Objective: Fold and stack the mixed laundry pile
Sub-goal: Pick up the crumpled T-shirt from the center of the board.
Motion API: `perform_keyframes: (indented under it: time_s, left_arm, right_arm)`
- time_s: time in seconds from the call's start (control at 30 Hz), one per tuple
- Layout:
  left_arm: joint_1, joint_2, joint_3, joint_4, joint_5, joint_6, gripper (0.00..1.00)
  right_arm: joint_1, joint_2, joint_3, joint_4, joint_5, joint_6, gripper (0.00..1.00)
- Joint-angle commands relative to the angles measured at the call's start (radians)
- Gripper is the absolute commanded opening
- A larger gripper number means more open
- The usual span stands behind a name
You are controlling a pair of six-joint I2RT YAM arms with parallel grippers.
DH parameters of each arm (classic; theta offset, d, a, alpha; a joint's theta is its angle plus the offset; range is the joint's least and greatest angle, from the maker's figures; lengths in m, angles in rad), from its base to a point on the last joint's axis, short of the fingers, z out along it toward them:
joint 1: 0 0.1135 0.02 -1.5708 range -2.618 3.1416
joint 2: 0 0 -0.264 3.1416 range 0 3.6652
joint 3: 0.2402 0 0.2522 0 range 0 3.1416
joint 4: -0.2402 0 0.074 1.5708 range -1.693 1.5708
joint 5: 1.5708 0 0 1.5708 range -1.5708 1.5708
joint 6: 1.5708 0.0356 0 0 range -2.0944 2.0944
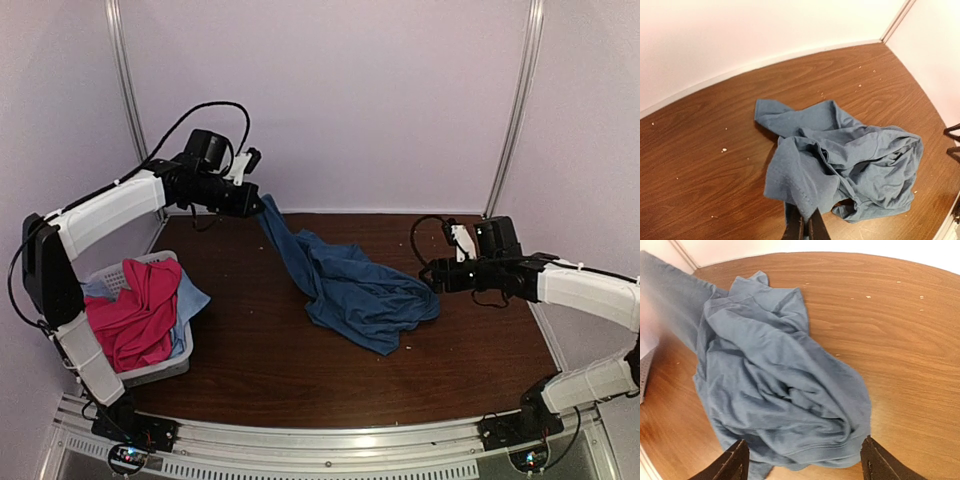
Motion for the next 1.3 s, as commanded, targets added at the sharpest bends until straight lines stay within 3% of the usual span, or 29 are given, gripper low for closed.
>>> perform_keyframes:
  time_s: [0.0, 0.27, 0.43, 0.6, 0.7, 0.8, 0.83, 0.87, 1.03, 1.27]
  left_arm:
    - [0.004, -0.076, 0.076, 0.072, 0.091, 0.009, 0.00]
    - [0.004, -0.051, 0.097, 0.065, 0.105, -0.011, 0.00]
    - [0.004, -0.054, 0.085, 0.063, 0.096, -0.008, 0.00]
    - [0.004, -0.057, 0.078, 0.061, 0.080, -0.006, 0.00]
    - [0.004, -0.056, 0.076, 0.059, 0.067, -0.002, 0.00]
    - [0.004, -0.057, 0.076, 0.052, 0.055, 0.004, 0.00]
    - [0.004, -0.058, 0.074, 0.051, 0.050, 0.008, 0.00]
    - [0.004, -0.059, 0.074, 0.049, 0.044, 0.010, 0.00]
    - [0.006, -0.062, 0.077, 0.040, -0.019, 0.016, 0.00]
    - [0.026, -0.059, 0.101, -0.001, -0.118, 0.019, 0.00]
  right_arm:
    - [0.138, -0.021, -0.035, 0.051, -0.093, -0.019, 0.75]
    - [0.363, 0.179, -0.005, 0.102, -0.009, -0.080, 0.58]
    - [0.438, 0.304, 0.027, 0.109, 0.054, -0.079, 0.55]
    - [0.470, 0.427, 0.082, 0.083, 0.134, -0.076, 0.59]
    - [0.483, 0.496, 0.110, 0.064, 0.157, -0.072, 0.72]
    - [0.504, 0.556, 0.145, 0.016, 0.209, -0.079, 0.76]
    - [0.514, 0.573, 0.155, -0.001, 0.231, -0.080, 0.73]
    - [0.523, 0.584, 0.162, -0.017, 0.255, -0.080, 0.63]
    - [0.530, 0.543, 0.221, -0.135, 0.409, -0.069, 0.01]
    - [0.485, 0.161, 0.313, -0.208, 0.451, -0.128, 0.00]
